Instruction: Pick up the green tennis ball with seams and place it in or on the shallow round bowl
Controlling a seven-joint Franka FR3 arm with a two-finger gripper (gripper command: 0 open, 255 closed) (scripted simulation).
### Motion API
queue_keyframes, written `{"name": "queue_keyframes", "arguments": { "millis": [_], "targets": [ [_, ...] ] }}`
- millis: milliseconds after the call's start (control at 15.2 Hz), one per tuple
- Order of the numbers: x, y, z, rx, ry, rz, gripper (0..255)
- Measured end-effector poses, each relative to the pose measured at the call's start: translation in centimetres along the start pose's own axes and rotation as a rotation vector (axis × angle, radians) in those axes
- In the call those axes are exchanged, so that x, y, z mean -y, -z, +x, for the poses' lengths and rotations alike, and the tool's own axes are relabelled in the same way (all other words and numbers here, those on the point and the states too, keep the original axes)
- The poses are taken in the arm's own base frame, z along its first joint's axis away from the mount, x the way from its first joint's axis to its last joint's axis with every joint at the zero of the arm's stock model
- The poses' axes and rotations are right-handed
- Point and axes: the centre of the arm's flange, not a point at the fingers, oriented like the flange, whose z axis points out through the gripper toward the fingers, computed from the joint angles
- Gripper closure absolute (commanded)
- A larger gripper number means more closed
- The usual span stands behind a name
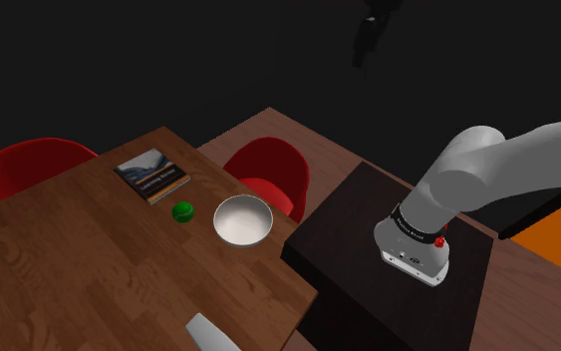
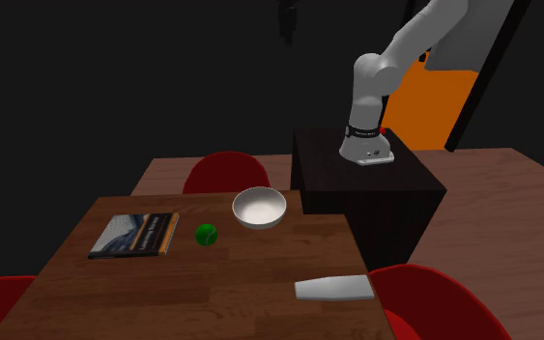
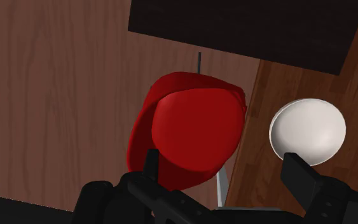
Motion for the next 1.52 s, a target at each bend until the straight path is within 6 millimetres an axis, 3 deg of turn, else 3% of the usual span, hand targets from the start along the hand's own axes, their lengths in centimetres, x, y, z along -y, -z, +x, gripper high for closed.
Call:
{"name": "queue_keyframes", "arguments": {
  "millis": [132, 396, 1518],
  "targets": [
    [0.5, -0.2, 0.4, 0.003, 0.001, 0.0, 0],
    [3.0, -2.6, 3.4, 0.025, 0.004, 0.003, 0],
    [16.5, -16.0, 17.6, 0.126, 0.018, 0.017, 0]
  ]
}}
